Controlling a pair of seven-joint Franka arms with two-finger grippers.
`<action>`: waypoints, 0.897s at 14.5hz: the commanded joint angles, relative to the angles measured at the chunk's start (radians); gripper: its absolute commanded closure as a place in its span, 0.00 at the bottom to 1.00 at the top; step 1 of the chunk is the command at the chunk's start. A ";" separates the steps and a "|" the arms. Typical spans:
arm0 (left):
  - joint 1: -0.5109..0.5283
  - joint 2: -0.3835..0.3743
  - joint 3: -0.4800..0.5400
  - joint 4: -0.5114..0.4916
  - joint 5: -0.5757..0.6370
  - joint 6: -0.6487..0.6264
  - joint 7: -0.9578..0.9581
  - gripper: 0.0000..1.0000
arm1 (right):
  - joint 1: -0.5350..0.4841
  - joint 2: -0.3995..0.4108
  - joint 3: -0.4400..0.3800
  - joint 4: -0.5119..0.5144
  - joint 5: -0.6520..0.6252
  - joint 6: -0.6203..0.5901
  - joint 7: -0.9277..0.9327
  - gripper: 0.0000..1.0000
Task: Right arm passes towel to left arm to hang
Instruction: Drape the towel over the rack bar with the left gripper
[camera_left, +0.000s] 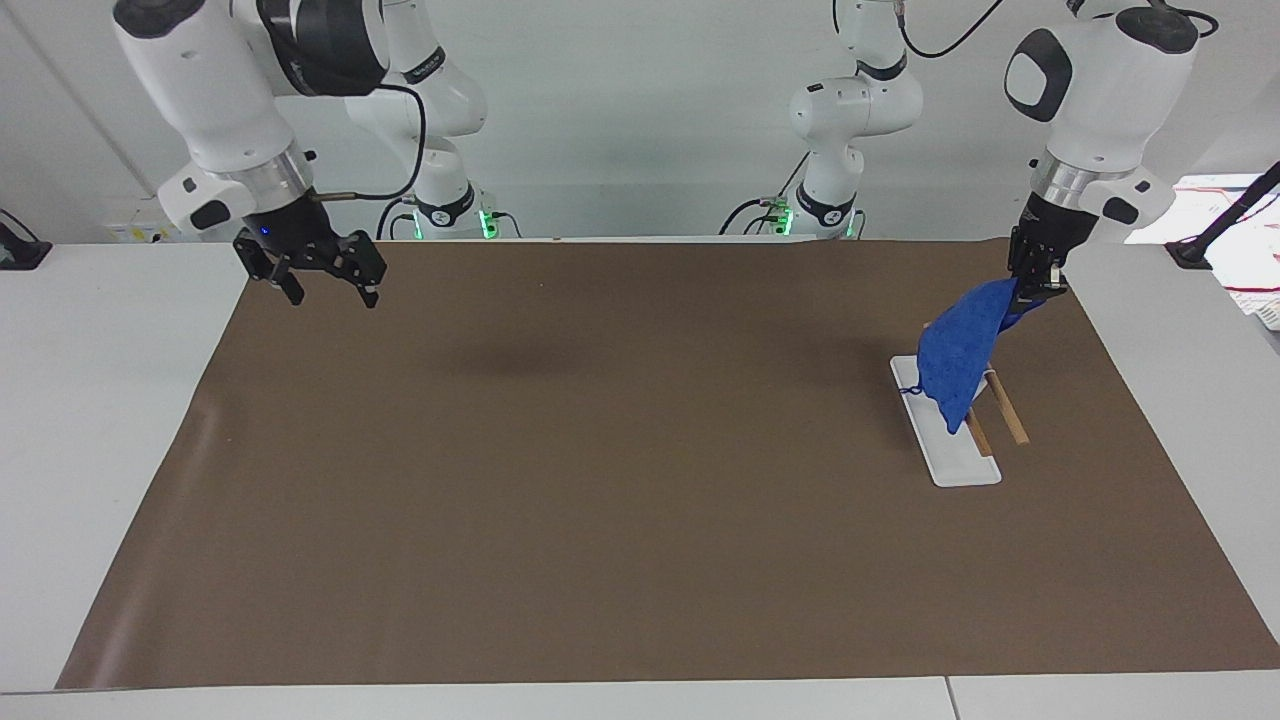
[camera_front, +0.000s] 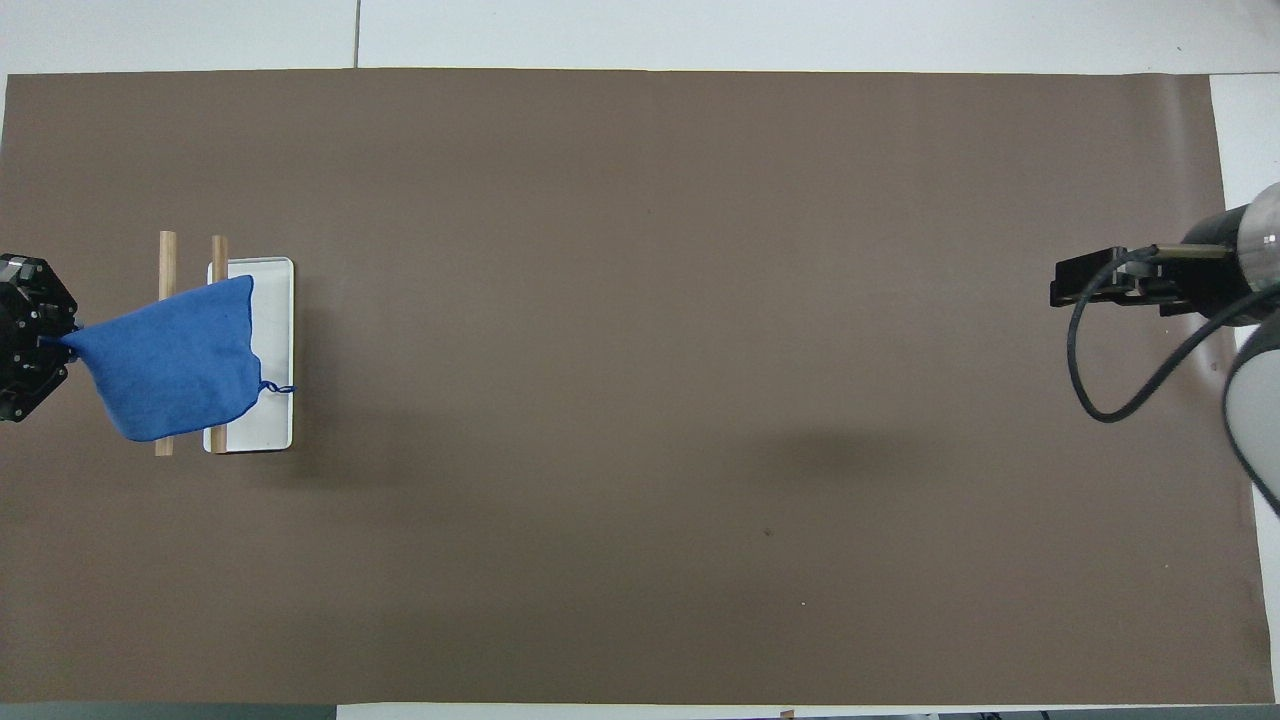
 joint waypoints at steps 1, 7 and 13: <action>0.030 0.046 -0.006 0.037 0.045 -0.003 0.061 1.00 | -0.064 0.036 0.009 0.170 -0.019 -0.190 0.036 0.00; 0.077 0.170 -0.006 0.120 0.105 0.057 0.092 1.00 | 0.048 0.030 -0.167 0.146 -0.025 -0.215 0.022 0.00; 0.144 0.244 -0.006 0.120 0.117 0.167 0.099 1.00 | 0.083 0.013 -0.196 0.107 -0.030 -0.189 -0.032 0.00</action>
